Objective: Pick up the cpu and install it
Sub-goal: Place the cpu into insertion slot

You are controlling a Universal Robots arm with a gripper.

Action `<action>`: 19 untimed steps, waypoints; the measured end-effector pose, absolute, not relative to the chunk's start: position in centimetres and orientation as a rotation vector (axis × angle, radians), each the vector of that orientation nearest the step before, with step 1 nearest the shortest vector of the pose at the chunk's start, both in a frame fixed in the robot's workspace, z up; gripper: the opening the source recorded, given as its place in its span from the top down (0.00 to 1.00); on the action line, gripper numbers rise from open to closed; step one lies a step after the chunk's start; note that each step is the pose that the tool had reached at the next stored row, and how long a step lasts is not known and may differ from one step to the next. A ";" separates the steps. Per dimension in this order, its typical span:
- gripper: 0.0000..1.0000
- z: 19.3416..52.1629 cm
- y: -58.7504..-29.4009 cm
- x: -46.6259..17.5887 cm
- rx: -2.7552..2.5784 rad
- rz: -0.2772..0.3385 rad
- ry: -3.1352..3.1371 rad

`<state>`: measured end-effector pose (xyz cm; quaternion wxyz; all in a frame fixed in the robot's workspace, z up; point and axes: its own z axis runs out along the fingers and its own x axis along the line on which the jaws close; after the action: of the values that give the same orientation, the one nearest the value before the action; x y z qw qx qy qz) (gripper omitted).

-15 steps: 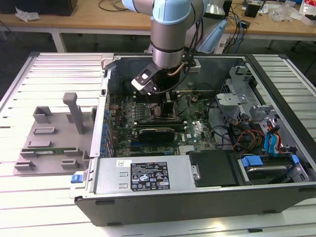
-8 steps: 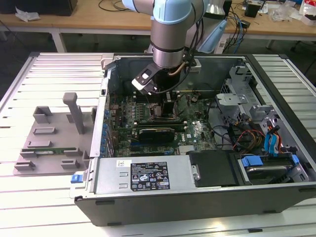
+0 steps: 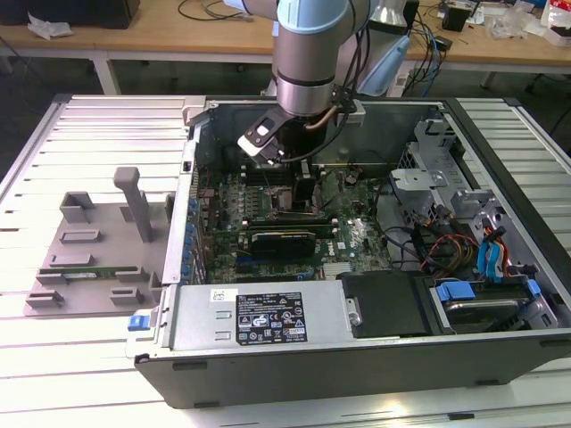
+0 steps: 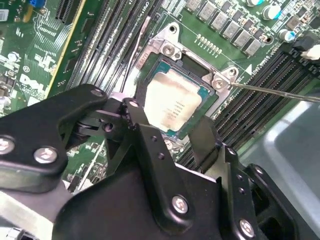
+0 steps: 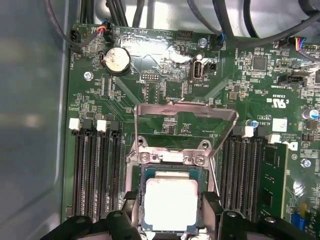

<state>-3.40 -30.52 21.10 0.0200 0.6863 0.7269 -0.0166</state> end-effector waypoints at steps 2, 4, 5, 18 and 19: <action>0.53 21.4 -30.5 -3.4 2.129 -0.052 2.255; 0.64 21.6 -30.5 -3.4 2.129 -0.051 2.255; 0.71 21.6 -30.5 -3.4 2.129 -0.051 2.255; 0.89 20.7 -31.0 -3.6 2.127 -0.054 2.254; 0.89 20.7 -31.0 -3.6 2.127 -0.054 2.254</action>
<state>-3.62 -30.97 20.73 0.0209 0.6861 0.7270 -0.0173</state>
